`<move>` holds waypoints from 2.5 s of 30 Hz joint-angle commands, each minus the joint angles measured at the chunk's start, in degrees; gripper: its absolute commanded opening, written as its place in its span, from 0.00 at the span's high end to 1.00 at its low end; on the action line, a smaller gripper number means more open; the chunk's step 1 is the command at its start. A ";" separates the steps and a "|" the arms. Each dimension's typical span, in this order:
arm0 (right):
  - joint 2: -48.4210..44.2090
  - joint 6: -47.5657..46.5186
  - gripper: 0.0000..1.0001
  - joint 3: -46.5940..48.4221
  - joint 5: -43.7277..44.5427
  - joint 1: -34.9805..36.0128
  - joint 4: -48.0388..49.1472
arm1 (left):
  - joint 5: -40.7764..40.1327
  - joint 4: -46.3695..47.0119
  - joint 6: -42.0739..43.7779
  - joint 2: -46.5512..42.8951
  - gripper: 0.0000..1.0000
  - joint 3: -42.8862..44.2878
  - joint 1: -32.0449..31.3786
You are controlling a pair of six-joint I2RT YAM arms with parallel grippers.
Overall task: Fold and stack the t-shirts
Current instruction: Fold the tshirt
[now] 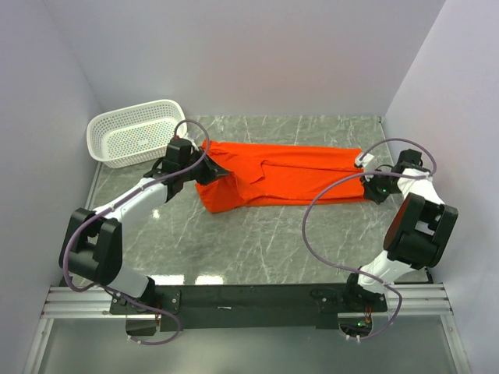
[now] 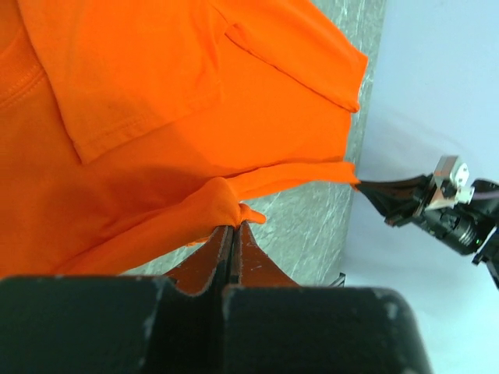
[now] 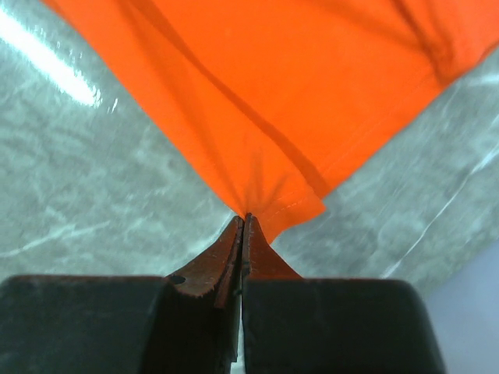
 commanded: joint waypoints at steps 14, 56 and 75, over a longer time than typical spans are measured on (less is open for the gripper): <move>-5.80 -6.51 1.00 -5.26 -4.31 -5.59 -4.94 | 2.57 1.01 1.62 -4.17 1.00 -2.05 2.07; 4.91 11.59 1.00 4.23 -2.38 -1.73 4.99 | 4.50 -1.71 4.69 7.86 1.00 12.27 2.60; 9.23 18.01 1.00 6.51 1.93 0.56 10.87 | 5.82 -4.96 7.15 15.16 1.00 20.71 3.22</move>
